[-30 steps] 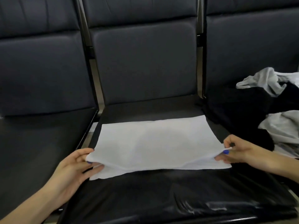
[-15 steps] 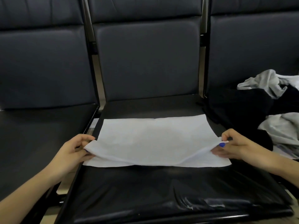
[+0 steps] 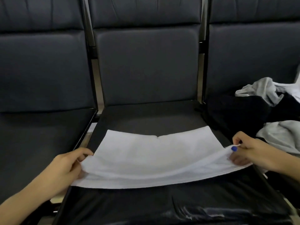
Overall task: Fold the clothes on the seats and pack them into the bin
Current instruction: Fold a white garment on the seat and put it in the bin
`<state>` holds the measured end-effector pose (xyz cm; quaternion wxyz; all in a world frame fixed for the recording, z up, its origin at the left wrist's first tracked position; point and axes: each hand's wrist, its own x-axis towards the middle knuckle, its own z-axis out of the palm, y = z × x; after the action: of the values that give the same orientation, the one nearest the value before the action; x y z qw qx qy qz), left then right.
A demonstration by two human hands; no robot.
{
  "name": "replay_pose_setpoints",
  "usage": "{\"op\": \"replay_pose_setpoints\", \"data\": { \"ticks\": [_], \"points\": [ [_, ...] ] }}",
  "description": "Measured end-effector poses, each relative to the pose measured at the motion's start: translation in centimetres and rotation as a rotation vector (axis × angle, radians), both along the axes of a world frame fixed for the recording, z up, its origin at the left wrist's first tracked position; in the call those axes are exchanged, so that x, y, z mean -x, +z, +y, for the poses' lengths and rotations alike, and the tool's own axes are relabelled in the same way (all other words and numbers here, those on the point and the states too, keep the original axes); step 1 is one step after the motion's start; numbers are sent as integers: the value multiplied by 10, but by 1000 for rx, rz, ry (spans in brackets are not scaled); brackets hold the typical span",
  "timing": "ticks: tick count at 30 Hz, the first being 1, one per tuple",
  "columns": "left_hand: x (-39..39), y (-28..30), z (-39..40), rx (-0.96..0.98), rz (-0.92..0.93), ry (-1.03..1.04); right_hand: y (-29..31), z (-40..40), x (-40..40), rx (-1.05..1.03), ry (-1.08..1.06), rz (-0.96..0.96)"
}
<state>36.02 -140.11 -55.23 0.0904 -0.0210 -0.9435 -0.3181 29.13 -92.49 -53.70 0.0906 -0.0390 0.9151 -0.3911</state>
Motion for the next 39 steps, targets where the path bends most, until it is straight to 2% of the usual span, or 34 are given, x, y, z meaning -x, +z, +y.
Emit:
{"op": "replay_pose_setpoints", "data": {
  "ticks": [4, 6, 8, 10, 11, 14, 15, 17, 22, 23, 26, 28, 32, 35, 36, 39],
  "points": [
    [7, 3, 4, -433, -5, 105, 6, -5, 1, 336, -75, 9],
    [10, 6, 2, -509, 49, 154, 15, -4, 1, 454, -81, 66],
    [8, 8, -2, -500, 93, 150, 20, 4, 1, 512, -71, 109],
    [1, 8, -3, -449, 34, 89, 23, 15, -2, 386, 11, 83],
    [-4, 7, -4, -372, -23, 37, 21, 21, -2, 241, 58, 64],
    [-11, 3, -10, 5, -145, -61, 9, 35, -3, -214, 205, -28],
    [-13, 3, -11, 79, -151, -65, 7, 36, -5, -275, 247, -114],
    [-17, 13, -5, 136, -175, -98, 8, 34, -7, -321, 298, -241],
    [-14, 27, -6, 152, -234, -94, 17, 21, -11, -444, 306, -308],
    [-13, 29, -4, 176, -224, -84, 22, 17, -12, -464, 272, -290],
    [2, 29, 10, 333, -84, -13, 23, 2, -7, -529, 137, -42],
    [18, 21, 24, 368, 17, -10, 16, -17, 2, -522, 81, 100],
    [62, -9, 55, 470, 185, -220, -18, -65, 25, -553, 215, 129],
    [89, -26, 75, 664, 82, -315, -36, -99, 35, -641, 317, 118],
    [94, -28, 80, 701, -7, -319, -42, -105, 37, -670, 330, 117],
    [100, -45, 77, 724, -189, -219, -58, -106, 40, -739, 277, 96]
  ]
}}
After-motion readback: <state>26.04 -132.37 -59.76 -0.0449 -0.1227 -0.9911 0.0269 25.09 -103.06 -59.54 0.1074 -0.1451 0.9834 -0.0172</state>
